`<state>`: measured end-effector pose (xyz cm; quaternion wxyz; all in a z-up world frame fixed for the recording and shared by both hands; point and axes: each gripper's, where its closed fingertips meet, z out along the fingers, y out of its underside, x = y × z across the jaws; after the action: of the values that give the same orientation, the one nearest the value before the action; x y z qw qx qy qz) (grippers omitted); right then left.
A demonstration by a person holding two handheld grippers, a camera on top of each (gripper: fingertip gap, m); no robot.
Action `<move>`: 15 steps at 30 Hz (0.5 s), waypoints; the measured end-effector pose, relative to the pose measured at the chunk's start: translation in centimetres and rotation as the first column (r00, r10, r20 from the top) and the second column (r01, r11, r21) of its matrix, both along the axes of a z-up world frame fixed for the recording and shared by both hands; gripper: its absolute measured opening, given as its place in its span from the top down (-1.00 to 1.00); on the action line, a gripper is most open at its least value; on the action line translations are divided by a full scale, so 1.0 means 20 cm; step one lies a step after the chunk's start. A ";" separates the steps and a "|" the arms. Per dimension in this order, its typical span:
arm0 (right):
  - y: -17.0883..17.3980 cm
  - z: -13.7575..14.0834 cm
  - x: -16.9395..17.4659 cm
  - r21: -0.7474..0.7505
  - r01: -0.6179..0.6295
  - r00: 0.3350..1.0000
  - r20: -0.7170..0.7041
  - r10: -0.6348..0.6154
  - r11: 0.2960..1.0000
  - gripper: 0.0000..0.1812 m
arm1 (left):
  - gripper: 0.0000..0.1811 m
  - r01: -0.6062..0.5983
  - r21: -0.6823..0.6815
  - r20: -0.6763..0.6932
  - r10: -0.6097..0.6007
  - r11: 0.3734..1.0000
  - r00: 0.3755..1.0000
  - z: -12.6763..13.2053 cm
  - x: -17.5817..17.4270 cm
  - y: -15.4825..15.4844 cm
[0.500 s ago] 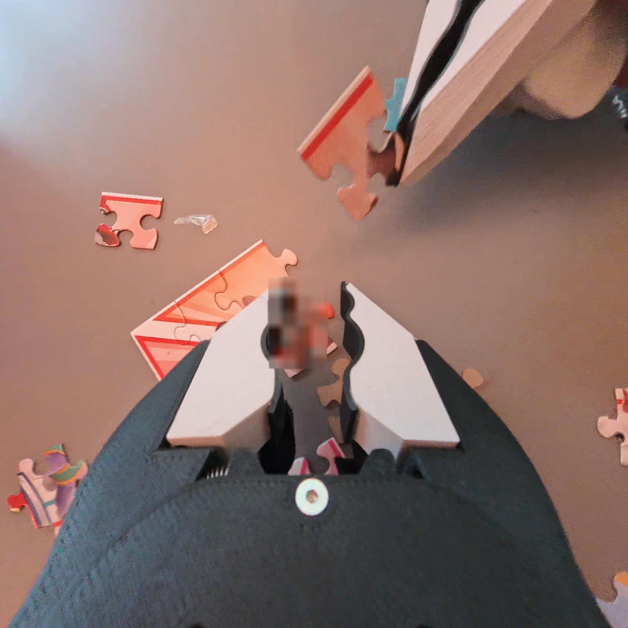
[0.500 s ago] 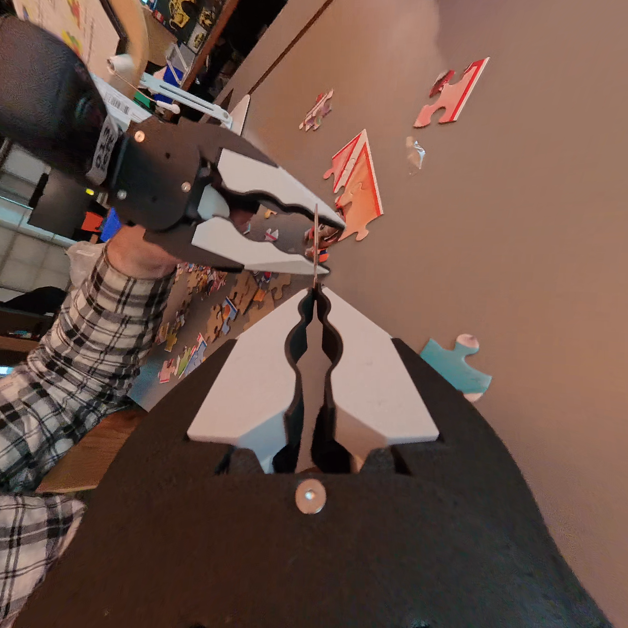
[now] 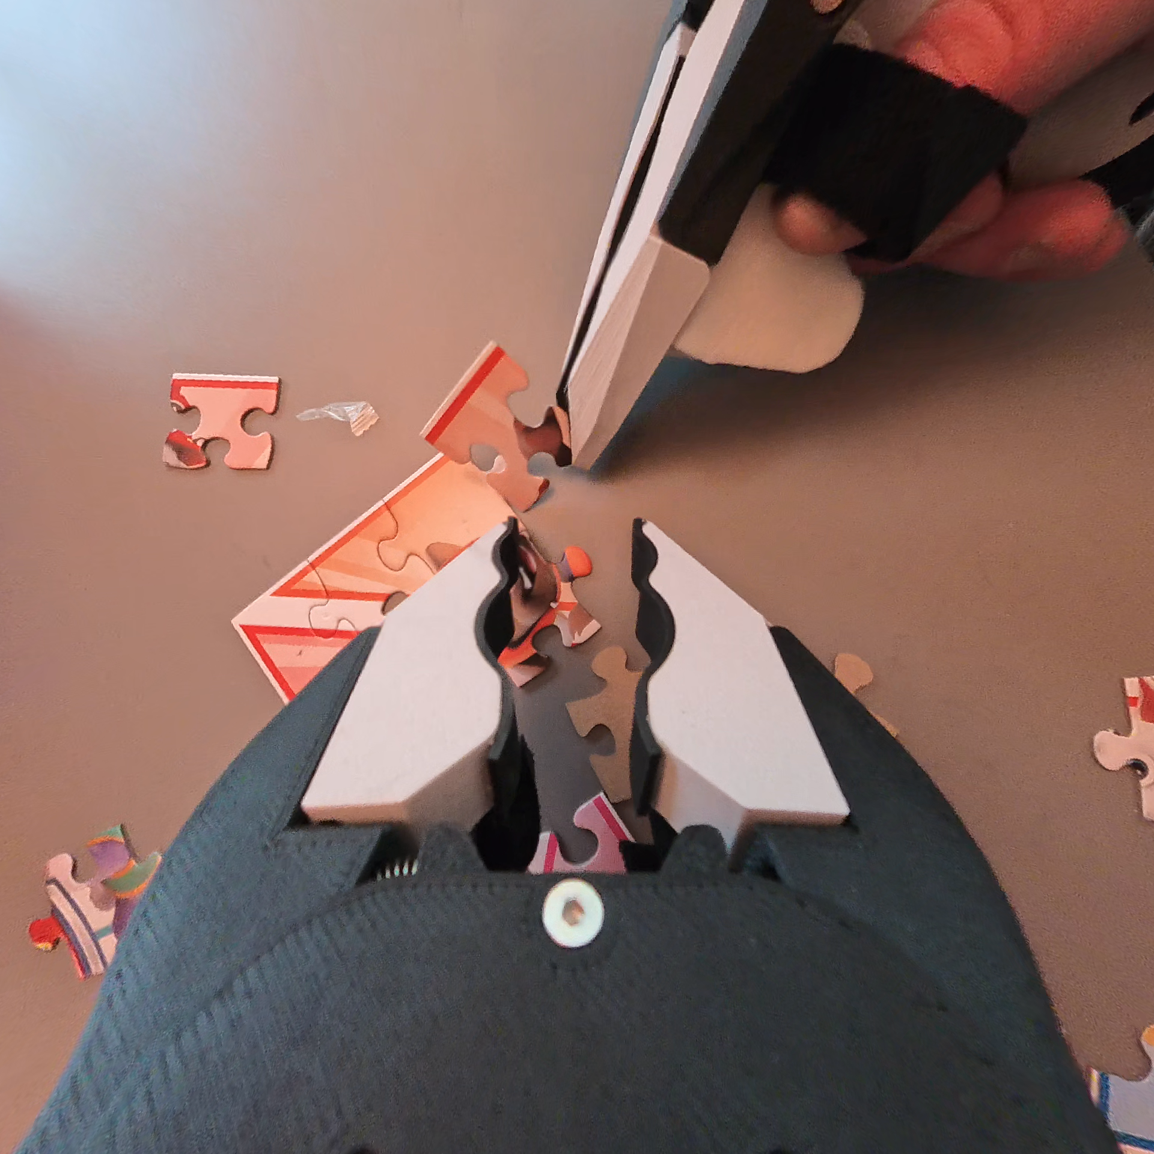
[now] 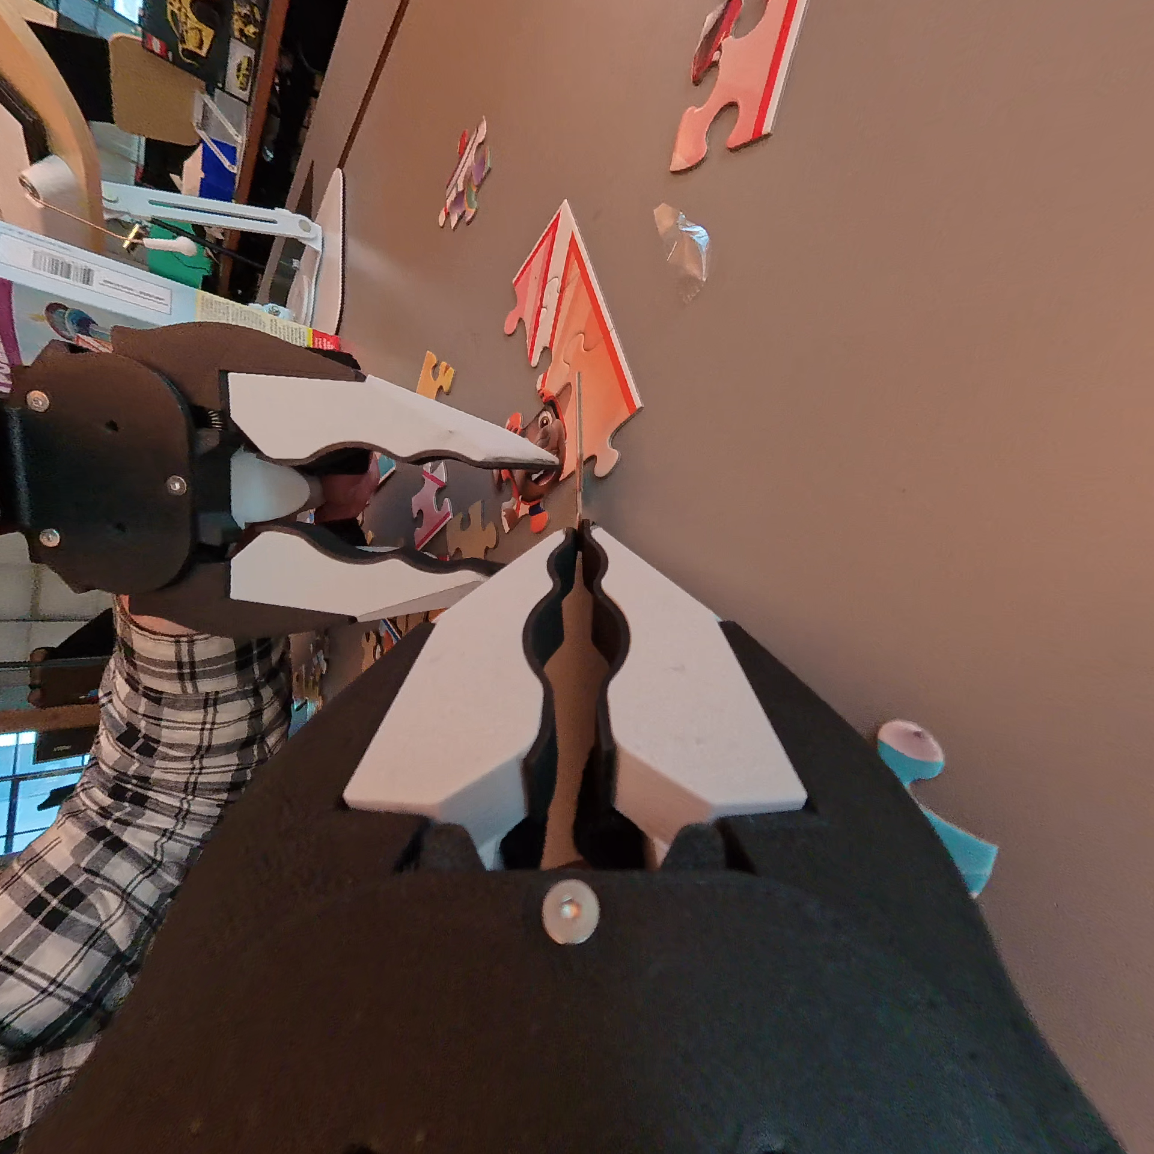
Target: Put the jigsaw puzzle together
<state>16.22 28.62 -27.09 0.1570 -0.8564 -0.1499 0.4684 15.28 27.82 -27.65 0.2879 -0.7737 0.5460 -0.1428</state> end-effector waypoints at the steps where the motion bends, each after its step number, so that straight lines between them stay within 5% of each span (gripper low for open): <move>1: 0.00 0.00 0.00 0.001 0.006 1.000 -0.004 -0.006 1.000 1.00 | 0.64 0.007 0.000 0.001 -0.007 1.000 1.000 0.00 0.01 0.00; 15: -0.07 0.02 0.03 0.080 -0.140 0.984 0.119 0.130 0.987 0.75 | 0.68 0.041 -0.007 -0.001 -0.041 0.999 0.999 0.00 0.03 0.00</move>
<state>16.88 27.16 -26.72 0.1536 -0.8618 -0.2365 0.4217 15.81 27.77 -27.65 0.2818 -0.7634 0.5615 -0.1500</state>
